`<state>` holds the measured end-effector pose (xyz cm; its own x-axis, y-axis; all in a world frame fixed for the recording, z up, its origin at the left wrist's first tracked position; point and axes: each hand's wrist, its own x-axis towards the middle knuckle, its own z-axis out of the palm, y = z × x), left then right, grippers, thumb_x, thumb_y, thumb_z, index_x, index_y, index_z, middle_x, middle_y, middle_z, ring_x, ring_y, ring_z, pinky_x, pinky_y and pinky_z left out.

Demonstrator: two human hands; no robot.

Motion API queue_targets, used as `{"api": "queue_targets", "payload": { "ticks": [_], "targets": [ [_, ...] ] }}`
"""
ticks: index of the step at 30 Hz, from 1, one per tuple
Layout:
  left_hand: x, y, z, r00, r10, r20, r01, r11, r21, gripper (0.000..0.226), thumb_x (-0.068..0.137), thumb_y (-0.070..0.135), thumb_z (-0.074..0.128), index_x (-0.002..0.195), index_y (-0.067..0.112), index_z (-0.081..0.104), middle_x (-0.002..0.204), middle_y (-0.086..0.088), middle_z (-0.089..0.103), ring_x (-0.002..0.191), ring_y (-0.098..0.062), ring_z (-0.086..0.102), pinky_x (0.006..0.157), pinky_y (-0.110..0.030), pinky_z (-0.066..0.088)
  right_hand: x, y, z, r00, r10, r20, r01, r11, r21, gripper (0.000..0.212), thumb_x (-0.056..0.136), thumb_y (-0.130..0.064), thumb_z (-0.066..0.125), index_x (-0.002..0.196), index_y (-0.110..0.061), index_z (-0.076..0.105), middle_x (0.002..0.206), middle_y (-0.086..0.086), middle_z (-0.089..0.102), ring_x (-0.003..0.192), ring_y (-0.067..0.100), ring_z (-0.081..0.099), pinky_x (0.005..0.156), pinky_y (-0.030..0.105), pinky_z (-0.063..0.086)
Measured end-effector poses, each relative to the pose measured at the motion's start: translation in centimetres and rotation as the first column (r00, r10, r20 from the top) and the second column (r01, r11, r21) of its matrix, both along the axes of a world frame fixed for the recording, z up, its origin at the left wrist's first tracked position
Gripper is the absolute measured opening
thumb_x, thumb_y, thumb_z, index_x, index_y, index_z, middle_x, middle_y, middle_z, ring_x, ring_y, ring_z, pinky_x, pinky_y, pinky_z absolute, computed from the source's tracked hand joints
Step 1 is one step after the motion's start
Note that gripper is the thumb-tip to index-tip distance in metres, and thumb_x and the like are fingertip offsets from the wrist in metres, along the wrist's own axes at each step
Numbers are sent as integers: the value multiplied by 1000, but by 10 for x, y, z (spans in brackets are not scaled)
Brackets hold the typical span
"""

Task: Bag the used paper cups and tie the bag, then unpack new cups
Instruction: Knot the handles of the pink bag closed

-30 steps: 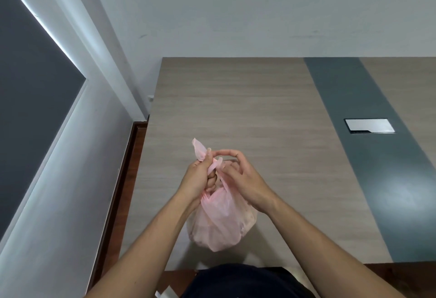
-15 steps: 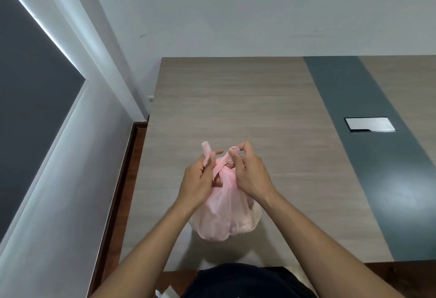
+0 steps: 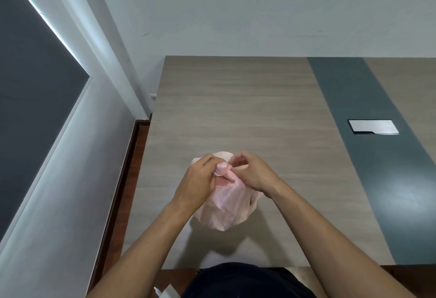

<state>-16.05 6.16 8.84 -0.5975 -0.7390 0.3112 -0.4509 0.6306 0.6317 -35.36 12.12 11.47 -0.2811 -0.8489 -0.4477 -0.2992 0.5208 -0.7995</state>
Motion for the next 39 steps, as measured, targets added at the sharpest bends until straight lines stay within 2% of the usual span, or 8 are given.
{"api": "queue_targets", "payload": {
  "ticks": [3, 10, 15, 19, 24, 29, 33, 39],
  "targets": [
    [-2, -4, 0, 998, 58, 12, -58, 998, 15, 22, 99, -6, 66, 108, 11, 77, 104, 1, 73, 88, -16, 66, 75, -33, 57, 2, 2, 7, 995, 72, 71, -73, 997, 11, 50, 106, -52, 62, 89, -8, 78, 88, 4, 78, 79, 16, 65, 79, 35, 52],
    [-6, -5, 13, 982, 186, -24, -175, 957, 231, 17, 101, 2, 64, 93, 10, 76, 83, 15, 73, 78, 6, 66, 68, -11, 45, 6, 5, 7, 803, 215, 556, -202, 976, -85, 37, 107, -33, 60, 105, 2, 72, 112, 10, 73, 111, 25, 69, 118, 53, 44],
    [-7, -11, 10, 972, 204, 117, -235, 839, 491, 30, 113, 32, 64, 95, 10, 74, 84, -1, 79, 77, -15, 72, 68, -28, 50, 0, 11, 9, 879, 347, 327, -369, 929, 6, 11, 95, -26, 76, 100, -19, 68, 97, -4, 68, 90, 14, 64, 85, 37, 48],
    [-2, -15, -1, 973, 222, 57, -187, 627, 756, 41, 113, 37, 63, 94, 2, 73, 87, -8, 81, 81, -22, 70, 78, -38, 52, 2, 13, 5, 898, 419, 133, -427, 903, 38, 33, 79, -33, 66, 105, -13, 63, 88, -3, 59, 79, 17, 53, 72, 41, 43],
    [6, -20, -6, 974, 214, -74, -27, 433, 901, 37, 111, 40, 66, 96, 11, 84, 109, -20, 86, 93, -23, 78, 91, -41, 58, 0, 14, -1, 927, 356, 117, -357, 934, -20, 15, 103, -29, 63, 100, -18, 72, 84, -3, 60, 74, 16, 53, 64, 38, 44],
    [5, -23, -2, 987, 154, 42, -121, 546, 829, 34, 115, 35, 62, 101, 10, 79, 96, -4, 85, 85, -13, 72, 83, -36, 54, 1, 12, -8, 944, 323, 61, -319, 946, -63, 15, 92, -36, 82, 103, -26, 76, 100, 4, 77, 82, 10, 66, 76, 34, 52],
    [8, -23, -7, 987, 132, 91, -151, 580, 801, 33, 113, 38, 62, 104, 12, 79, 102, -8, 86, 91, -20, 77, 88, -44, 59, 5, 9, -11, 980, 197, -8, -196, 973, -122, 30, 86, -33, 89, 99, -24, 64, 89, -8, 72, 68, 7, 62, 64, 26, 51],
    [11, -21, -8, 971, 223, -82, 39, 192, 981, 36, 114, 26, 65, 127, -6, 77, 124, -24, 82, 108, -29, 80, 109, -47, 59, 16, 13, -10, 988, 149, 48, -132, 959, -250, 27, 88, -50, 84, 108, -36, 72, 105, -7, 72, 68, 16, 59, 70, 36, 50]
  ]
}}
